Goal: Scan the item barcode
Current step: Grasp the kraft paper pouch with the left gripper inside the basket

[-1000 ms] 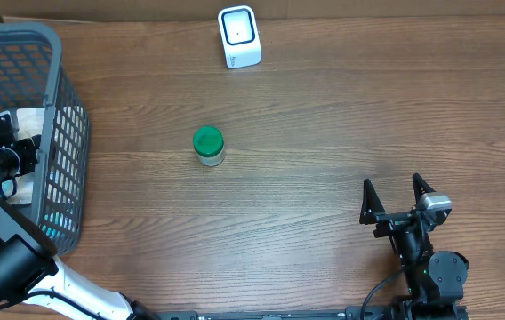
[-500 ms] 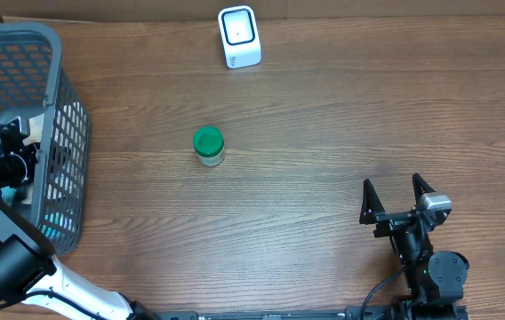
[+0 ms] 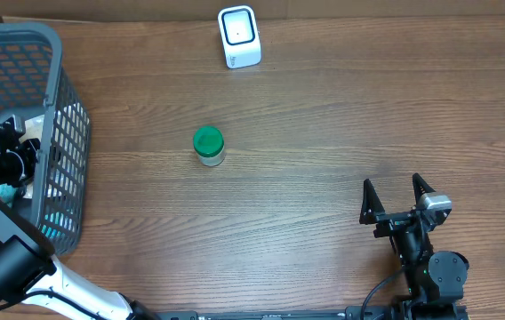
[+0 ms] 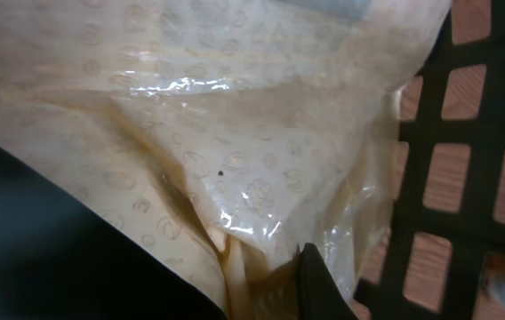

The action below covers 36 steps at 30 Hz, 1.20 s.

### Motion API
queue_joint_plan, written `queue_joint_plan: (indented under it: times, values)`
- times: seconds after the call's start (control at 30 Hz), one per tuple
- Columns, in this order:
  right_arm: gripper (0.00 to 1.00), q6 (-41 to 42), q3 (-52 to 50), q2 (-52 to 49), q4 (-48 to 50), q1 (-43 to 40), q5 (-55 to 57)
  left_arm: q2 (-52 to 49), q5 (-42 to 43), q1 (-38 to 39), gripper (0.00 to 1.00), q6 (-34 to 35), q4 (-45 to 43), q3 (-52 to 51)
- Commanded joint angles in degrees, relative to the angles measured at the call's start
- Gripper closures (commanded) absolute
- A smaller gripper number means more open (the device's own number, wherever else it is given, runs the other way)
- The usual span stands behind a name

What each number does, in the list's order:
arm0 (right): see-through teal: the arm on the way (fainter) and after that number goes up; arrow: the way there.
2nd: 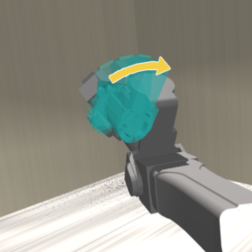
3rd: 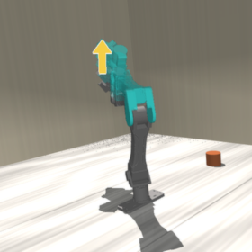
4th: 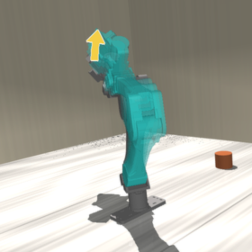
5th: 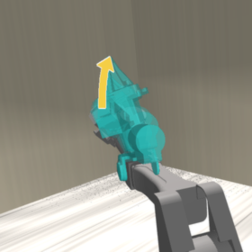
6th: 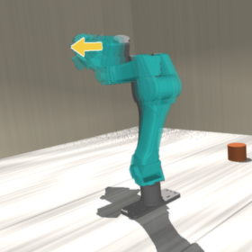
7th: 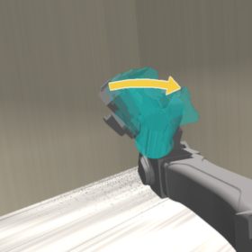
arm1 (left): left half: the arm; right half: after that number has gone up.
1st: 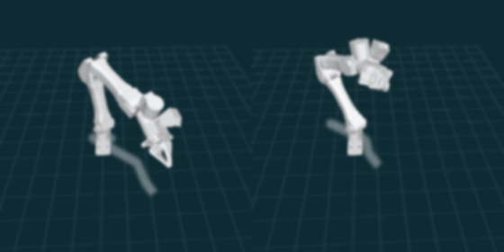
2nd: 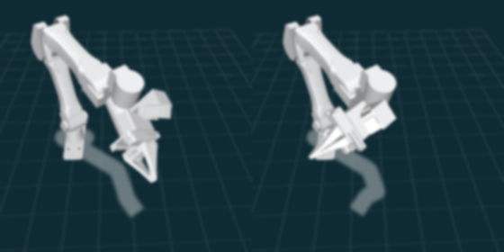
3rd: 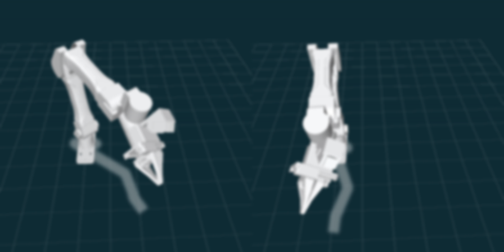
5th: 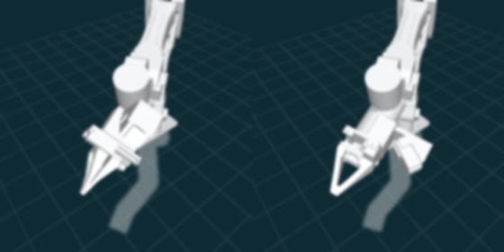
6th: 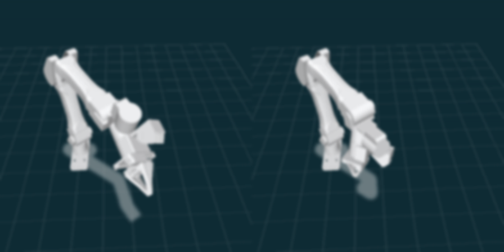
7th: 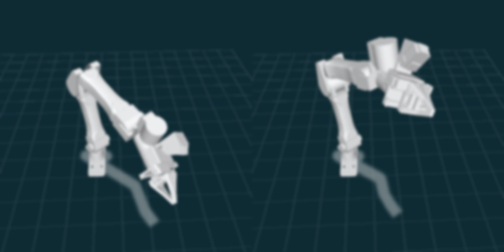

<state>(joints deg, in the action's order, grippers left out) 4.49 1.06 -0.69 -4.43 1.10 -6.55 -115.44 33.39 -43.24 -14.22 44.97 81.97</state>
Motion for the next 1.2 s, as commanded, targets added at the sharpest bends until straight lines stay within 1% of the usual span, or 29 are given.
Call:
queue_joint_plan:
  times: [0.0, 0.1, 0.17, 0.2, 0.23, 0.3, 0.4, 0.5, 0.57, 0.63, 0.7, 0.73, 0.8, 0.83, 0.93, 1.0, 1.07, 1.17]
  values:
    - [0.0, 0.0, -0.6, 0.4, 0.3, -0.4, 0.7, -0.7, -0.6, 0.4, 0.96, 3.5, 4.8, 6.7]
    - [0.0, 0.0, -0.6, 0.4, 0.3, -0.4, 0.7, -0.2, -0.7, 0.4, 0.96, 4.7, 12.1, 14.9]
    - [0.0, 0.0, -0.6, 0.4, 0.3, -0.4, 0.7, 0.5, -0.9, 0.4, 0.96, 6.7, 19.4, 23.6]
    - [0.0, 0.0, -0.6, 0.4, 0.3, -0.4, 0.7, 0.8, -0.9, 0.4, 0.96, 6.8, 20.9, 25.9]
    - [0.0, 0.0, -0.6, 0.4, 0.3, -0.4, 0.7, 1.7, 0.0, 0.5, 0.96, 7.1, 23.9, 30.6]
    - [0.0, 0.0, -0.6, 0.4, 0.3, -0.4, 0.7, 2.7, 0.8, 0.6, 0.96, 9.5, 26.7, 35.8]
    - [0.0, 0.0, -0.6, 0.4, 0.3, -0.4, 0.7, 6.3, 1.4, 1.3, 0.96, 12.0, 32.0, 46.8]
    - [0.0, 0.0, -0.6, 0.4, 0.3, -0.4, 0.7, 10.1, 2.2, 2.5, 0.96, 13.2, 34.1, 52.2]
    - [0.0, 0.0, -0.6, 0.4, 0.3, -0.4, 0.7, 13.9, 1.7, 4.7, 0.96, 13.2, 34.6, 54.8]
    - [0.0, 0.0, -0.6, 0.4, 0.3, -0.4, 0.7, 16.8, -1.1, 6.8, 0.96, 13.2, 34.5, 55.0]
    - [0.0, 0.0, -0.6, 0.4, 0.3, -0.4, 0.7, 19.6, -9.4, 10.0, 0.96, 13.3, 34.8, 54.9]
    - [0.0, 0.0, -0.6, 0.4, 0.3, -0.4, 0.7, 20.2, -13.9, 11.0, 0.91, 15.7, 35.0, 54.9]
    - [0.0, 0.0, -0.6, 0.4, 0.3, -0.4, 0.7, 20.2, -17.4, 11.4, 0.76, 20.3, 36.0, 54.8]
    - [0.0, 0.0, -0.6, 0.4, 0.3, -0.4, 0.6, 19.7, -19.8, 10.9, 0.73, 23.7, 37.7, 54.0]
    - [0.0, 0.0, -0.6, 0.4, 0.3, -0.4, 0.7, 18.9, -25.5, 9.3, 0.73, 29.3, 41.6, 51.5]
    - [0.0, 0.0, -0.6, 0.4, 0.3, -0.4, 0.7, 18.4, -28.8, 7.8, 0.73, 31.8, 43.8, 49.1]
    - [0.0, 0.0, -0.6, 0.4, 0.3, -0.4, 0.7, 18.3, -29.9, 4.7, 0.65, 35.1, 44.9, 43.8]
    - [0.0, 0.0, -0.6, 0.4, 0.3, -0.4, 0.7, 18.3, -27.6, 0.0, 0.61, 37.6, 44.1, 36.6]
